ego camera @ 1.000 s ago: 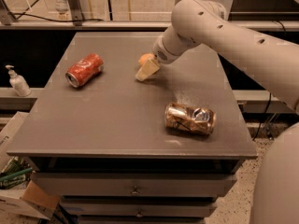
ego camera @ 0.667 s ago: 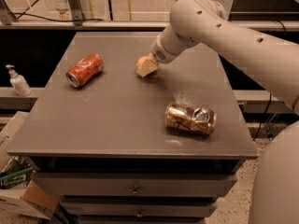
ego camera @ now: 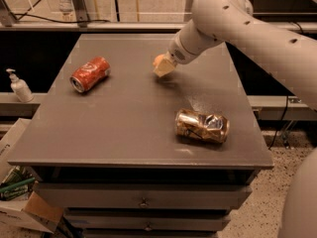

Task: Move orange near orange can

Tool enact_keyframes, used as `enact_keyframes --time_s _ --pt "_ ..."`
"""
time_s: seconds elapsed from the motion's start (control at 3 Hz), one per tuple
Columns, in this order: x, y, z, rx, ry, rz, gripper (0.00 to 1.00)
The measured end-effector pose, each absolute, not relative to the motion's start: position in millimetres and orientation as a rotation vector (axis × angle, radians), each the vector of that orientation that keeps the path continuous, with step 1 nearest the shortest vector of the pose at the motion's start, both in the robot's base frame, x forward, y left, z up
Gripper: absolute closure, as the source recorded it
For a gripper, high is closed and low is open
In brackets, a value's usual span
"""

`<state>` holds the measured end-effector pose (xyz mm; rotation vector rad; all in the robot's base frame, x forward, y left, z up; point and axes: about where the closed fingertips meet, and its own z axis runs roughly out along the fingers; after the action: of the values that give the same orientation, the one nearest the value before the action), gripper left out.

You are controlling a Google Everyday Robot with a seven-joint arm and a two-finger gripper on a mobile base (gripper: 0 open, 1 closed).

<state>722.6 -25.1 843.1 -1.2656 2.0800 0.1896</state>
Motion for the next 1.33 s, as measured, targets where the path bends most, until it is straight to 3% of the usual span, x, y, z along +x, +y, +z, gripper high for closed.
enact_keyframes --time_s 1.33 --pt "657 -158 896 -1.233 2.026 0.232 1.0"
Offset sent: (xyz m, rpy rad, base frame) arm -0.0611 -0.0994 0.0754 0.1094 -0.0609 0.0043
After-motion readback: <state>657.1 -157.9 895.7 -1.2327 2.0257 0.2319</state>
